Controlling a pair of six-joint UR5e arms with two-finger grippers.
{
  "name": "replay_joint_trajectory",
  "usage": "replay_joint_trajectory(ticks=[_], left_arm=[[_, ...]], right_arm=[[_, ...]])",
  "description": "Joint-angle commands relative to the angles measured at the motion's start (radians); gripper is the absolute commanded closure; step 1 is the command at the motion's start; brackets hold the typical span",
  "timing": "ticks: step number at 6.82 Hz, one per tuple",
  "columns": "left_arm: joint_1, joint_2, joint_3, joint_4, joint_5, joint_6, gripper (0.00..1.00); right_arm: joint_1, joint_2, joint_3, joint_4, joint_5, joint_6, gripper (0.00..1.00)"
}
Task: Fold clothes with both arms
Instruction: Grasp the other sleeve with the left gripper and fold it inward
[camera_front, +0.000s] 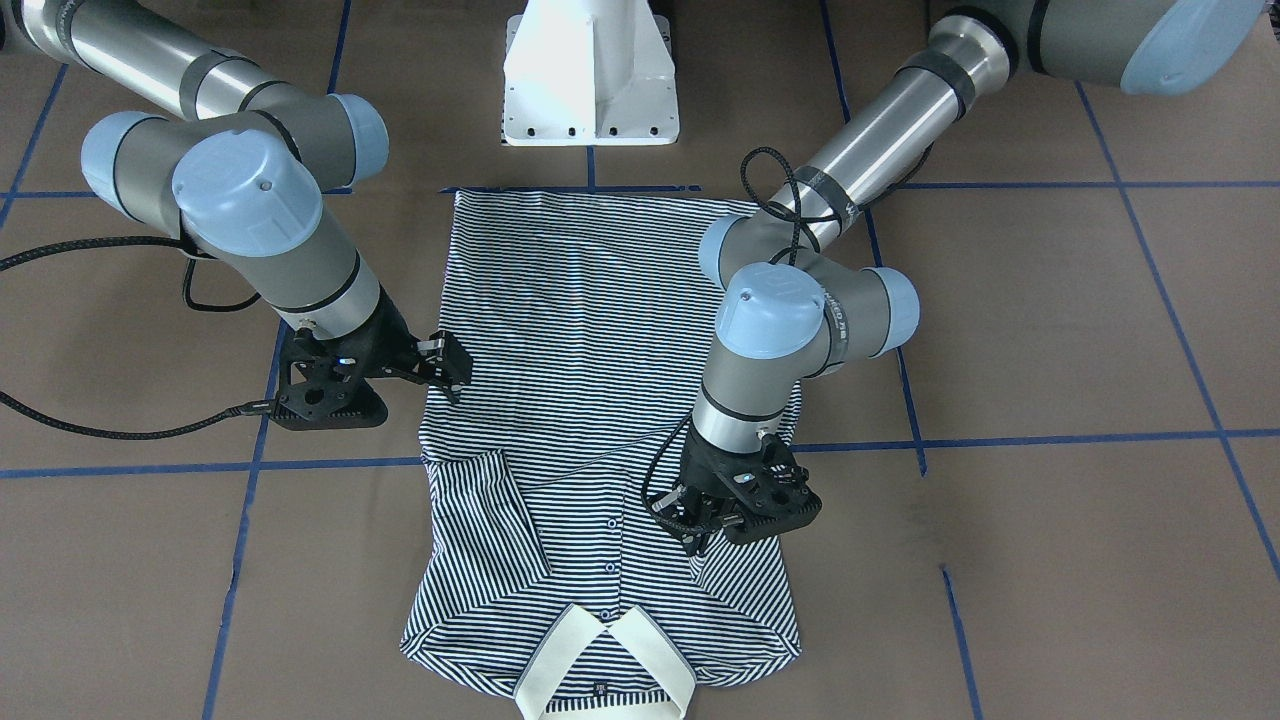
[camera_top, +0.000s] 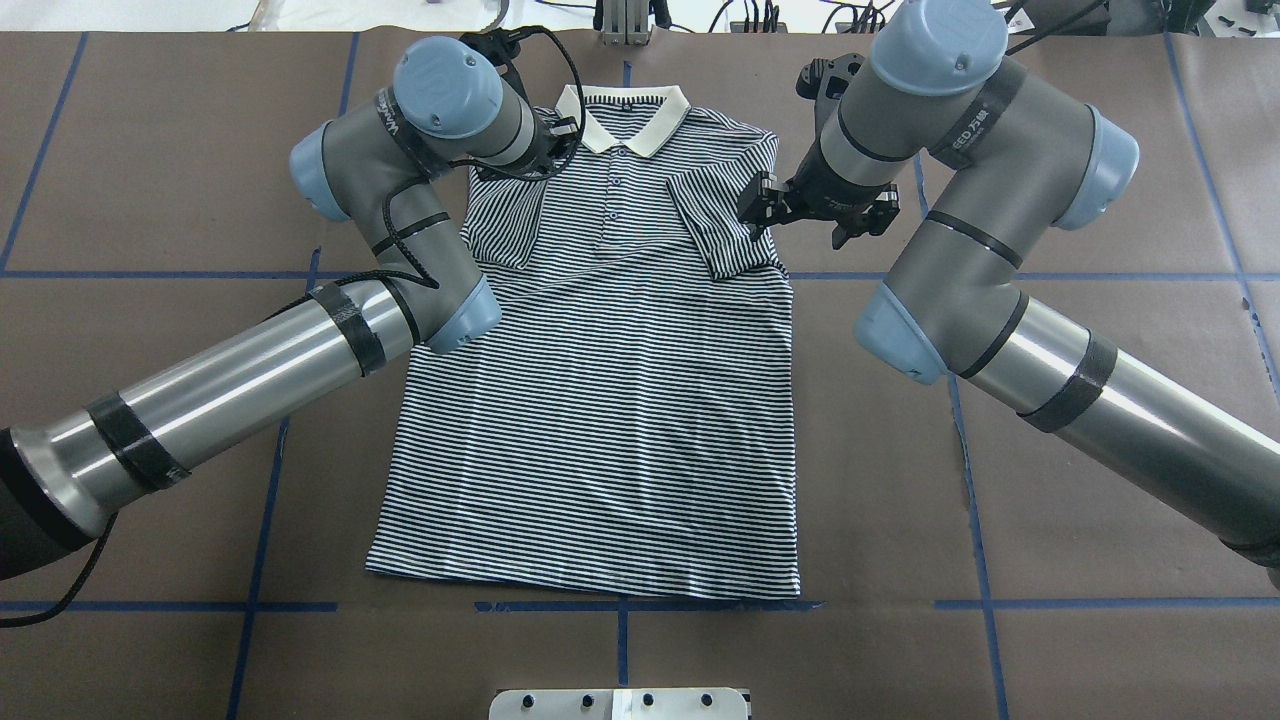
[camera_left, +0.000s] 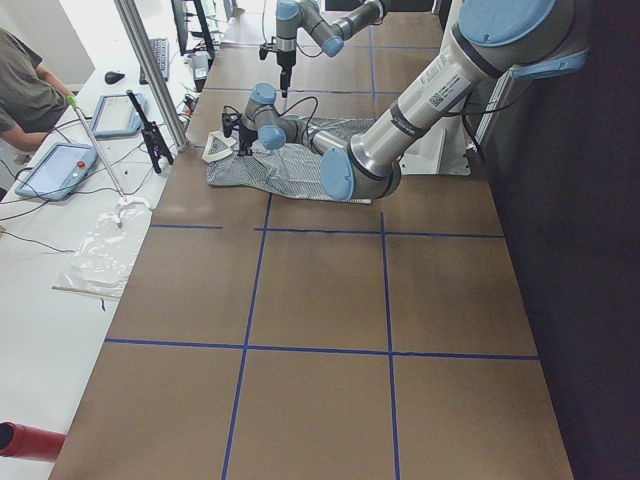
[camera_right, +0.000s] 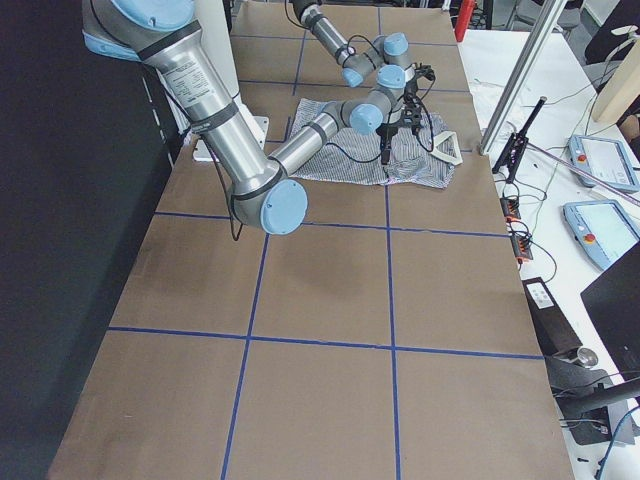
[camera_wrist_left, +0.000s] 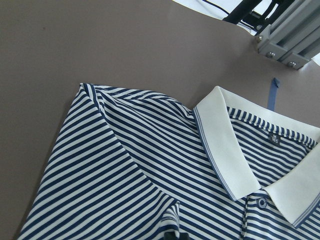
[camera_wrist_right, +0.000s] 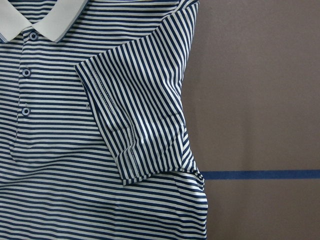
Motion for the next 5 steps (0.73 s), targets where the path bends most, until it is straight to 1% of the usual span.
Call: replay_joint_trajectory(ticks=[1, 2, 3, 4, 5], left_arm=[[0.006, 0.003, -0.013, -0.043, -0.001, 0.012, 0.0], [0.004, 0.014, -0.051, -0.034, -0.011, 0.018, 0.0], [0.004, 0.123, -0.199, -0.02, -0.071, 0.021, 0.0], [0.004, 0.243, -0.364, 0.065, -0.149, 0.072, 0.0], [0.003, 0.32, -0.501, 0.184, -0.151, 0.181, 0.0]], right_arm=[[-0.003, -0.003, -0.002, 0.006, -0.01, 0.0, 0.0], [-0.003, -0.001, -0.001, 0.006, -0.01, 0.006, 0.0], [-0.011, -0.021, 0.048, 0.004, -0.005, 0.045, 0.0], [-0.073, -0.086, 0.135, 0.006, -0.029, 0.148, 0.0], [-0.174, -0.152, 0.245, 0.006, -0.137, 0.265, 0.0]])
